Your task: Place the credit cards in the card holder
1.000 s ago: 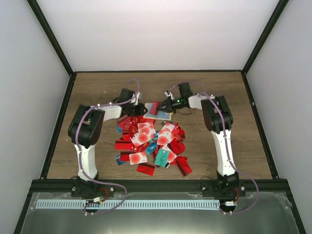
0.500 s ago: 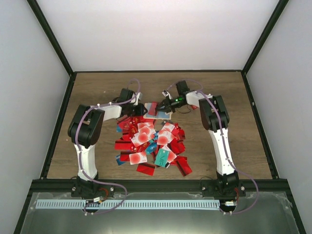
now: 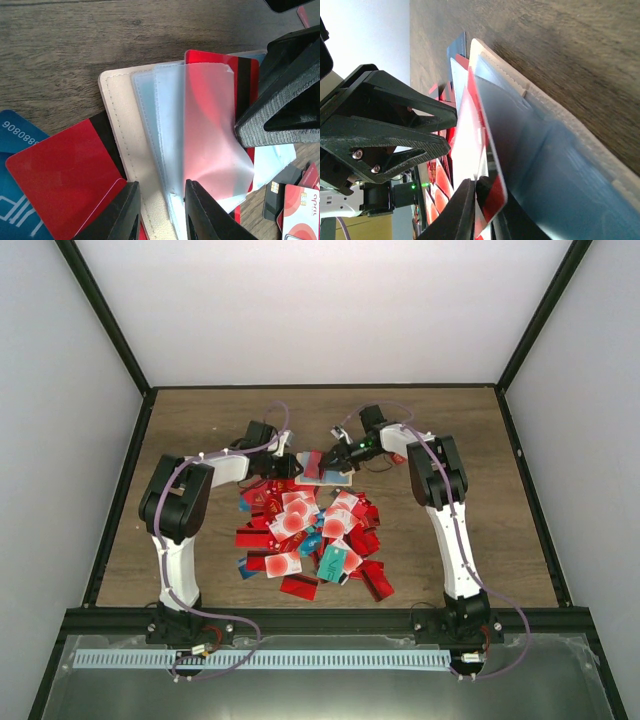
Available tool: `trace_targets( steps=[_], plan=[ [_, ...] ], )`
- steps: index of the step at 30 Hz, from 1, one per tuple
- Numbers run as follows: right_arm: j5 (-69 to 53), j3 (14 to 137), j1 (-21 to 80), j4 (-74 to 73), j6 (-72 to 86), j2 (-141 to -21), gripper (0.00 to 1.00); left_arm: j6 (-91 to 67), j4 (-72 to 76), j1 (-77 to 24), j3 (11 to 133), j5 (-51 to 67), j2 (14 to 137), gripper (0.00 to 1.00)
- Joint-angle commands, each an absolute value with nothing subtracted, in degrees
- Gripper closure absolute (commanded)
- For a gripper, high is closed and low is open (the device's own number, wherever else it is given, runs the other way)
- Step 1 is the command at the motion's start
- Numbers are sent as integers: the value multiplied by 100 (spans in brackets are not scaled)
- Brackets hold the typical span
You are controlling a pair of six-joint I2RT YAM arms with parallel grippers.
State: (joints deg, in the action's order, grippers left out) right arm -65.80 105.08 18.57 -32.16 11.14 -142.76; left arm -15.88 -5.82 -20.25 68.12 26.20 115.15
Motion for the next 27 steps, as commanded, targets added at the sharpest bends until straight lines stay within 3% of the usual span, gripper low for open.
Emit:
trace_targets(
  steps=[1,15,27],
  plan=[
    [-6600,10809,2048,-3335,1120,-14548,83,-1522,-614,-2085,6988,2729,11623,73],
    [-5055,10402,2016,-3310,1253,-13690,53,-1793,-501,-2038,6926,2235,11558,76],
    [-4323,10284,2019,-3182,1453,-13393,38,-1745,-582,-2037,7019,2180,11636,76]
  ],
)
